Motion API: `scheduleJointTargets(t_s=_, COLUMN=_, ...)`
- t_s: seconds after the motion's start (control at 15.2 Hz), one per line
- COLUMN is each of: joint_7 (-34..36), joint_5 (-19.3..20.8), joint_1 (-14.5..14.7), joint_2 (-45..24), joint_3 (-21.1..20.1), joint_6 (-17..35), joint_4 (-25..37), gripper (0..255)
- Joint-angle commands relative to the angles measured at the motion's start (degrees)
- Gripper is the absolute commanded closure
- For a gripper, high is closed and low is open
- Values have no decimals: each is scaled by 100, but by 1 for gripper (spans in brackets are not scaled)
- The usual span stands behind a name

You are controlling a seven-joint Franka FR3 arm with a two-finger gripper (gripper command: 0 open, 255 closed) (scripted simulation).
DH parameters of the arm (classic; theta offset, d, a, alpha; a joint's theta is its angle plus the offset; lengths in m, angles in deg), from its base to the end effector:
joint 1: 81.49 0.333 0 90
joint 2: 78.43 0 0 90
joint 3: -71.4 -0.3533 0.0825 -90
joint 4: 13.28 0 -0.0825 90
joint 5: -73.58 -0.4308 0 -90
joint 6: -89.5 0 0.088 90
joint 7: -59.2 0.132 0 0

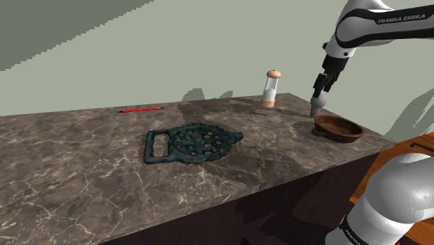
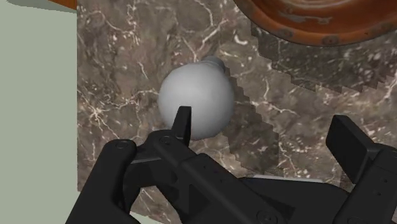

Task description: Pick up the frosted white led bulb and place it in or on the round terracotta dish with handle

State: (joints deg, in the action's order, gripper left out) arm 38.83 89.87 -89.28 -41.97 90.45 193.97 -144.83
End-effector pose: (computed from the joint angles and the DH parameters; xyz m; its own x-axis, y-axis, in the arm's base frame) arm 0.3441 -0.2337 0.5771 0.9951 -0.0063 0.0989 -0.0191 -0.9914 0.1297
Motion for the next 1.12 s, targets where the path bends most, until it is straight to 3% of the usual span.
scheduleJointTargets(t_s=0.0, joint_7=-230, joint_5=57, joint_1=-36, joint_2=-189, joint_3=251, joint_6=209, joint_4=146, gripper=0)
scheduleJointTargets(t_s=0.59, joint_7=-363, joint_5=145, joint_1=-68, joint_2=-443, joint_3=567, joint_6=932, joint_4=-213, gripper=0)
scheduleJointTargets(t_s=1.06, joint_7=-363, joint_5=145, joint_1=-68, joint_2=-443, joint_3=567, joint_6=932, joint_4=-213, gripper=0)
